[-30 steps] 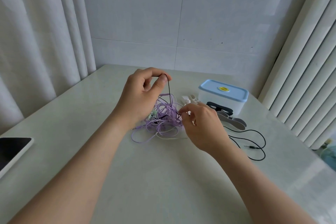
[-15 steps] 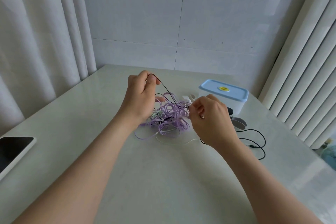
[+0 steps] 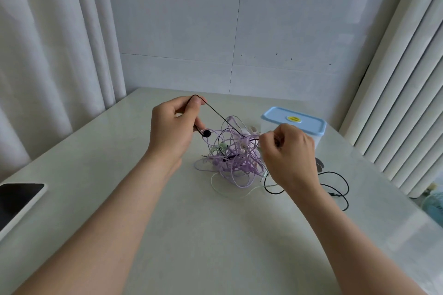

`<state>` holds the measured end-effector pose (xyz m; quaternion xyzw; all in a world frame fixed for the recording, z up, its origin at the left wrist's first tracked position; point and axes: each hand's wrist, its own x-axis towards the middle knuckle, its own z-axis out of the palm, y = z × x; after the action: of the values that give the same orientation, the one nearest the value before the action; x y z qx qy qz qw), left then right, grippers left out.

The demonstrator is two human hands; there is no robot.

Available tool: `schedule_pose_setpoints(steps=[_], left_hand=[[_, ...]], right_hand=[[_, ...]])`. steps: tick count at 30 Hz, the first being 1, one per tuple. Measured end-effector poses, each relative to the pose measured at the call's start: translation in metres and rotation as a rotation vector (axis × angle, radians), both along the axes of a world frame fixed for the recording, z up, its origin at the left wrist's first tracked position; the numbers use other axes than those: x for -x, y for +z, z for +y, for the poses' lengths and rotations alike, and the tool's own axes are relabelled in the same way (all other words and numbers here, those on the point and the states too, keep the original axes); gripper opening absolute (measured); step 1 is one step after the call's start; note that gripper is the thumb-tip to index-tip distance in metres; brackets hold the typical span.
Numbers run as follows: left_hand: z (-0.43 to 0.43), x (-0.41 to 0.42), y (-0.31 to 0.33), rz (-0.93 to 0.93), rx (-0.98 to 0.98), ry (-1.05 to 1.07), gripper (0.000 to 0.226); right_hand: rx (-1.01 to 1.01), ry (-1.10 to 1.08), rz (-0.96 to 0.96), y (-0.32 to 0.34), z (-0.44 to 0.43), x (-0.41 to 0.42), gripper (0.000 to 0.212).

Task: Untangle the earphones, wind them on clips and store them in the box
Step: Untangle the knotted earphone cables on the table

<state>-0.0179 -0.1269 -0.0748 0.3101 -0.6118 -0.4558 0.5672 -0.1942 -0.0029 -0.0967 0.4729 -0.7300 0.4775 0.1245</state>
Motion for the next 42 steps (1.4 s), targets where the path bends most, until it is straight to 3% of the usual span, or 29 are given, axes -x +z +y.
schedule_pose_setpoints(steps=[3,8,14,18,21,23,28,32,35,38,42], left_hand=[[0.003,0.001,0.003,0.16,-0.226,-0.103,0.02],[0.002,0.0,0.001,0.095,-0.361,-0.106,0.012],[0.002,-0.007,0.003,-0.359,-0.196,0.087,0.026],[0.007,-0.007,0.005,-0.373,-0.173,-0.057,0.038],[0.008,-0.005,0.004,-0.358,-0.096,-0.047,0.053],[0.008,-0.005,0.002,-0.352,-0.037,0.019,0.057],[0.004,-0.004,-0.001,-0.393,-0.054,0.086,0.022],[0.009,-0.002,-0.002,-0.445,0.113,-0.114,0.027],[0.019,0.001,-0.003,-0.461,0.275,-0.265,0.032],[0.019,0.004,-0.01,-0.627,0.394,-0.16,0.034],[0.013,0.001,-0.015,-0.831,0.416,0.048,0.04]], right_hand=[[-0.005,0.052,0.015,-0.003,-0.001,-0.001,0.032],[-0.036,0.105,0.043,-0.006,-0.003,-0.002,0.031],[-0.004,0.114,0.065,-0.01,-0.006,0.004,0.024],[-0.035,0.131,0.059,-0.012,-0.008,0.008,0.018],[-0.071,0.123,0.032,-0.008,-0.008,0.007,0.023],[-0.082,0.139,-0.048,-0.005,-0.006,0.005,0.026],[-0.051,0.313,-0.411,0.0,-0.002,0.003,0.035],[-0.022,0.412,-0.649,0.004,0.0,0.004,0.028],[-0.018,0.487,-0.708,0.005,0.0,0.006,0.03],[-0.002,0.545,-0.747,0.006,0.0,0.004,0.043],[0.079,0.636,-0.854,0.012,0.004,0.003,0.04]])
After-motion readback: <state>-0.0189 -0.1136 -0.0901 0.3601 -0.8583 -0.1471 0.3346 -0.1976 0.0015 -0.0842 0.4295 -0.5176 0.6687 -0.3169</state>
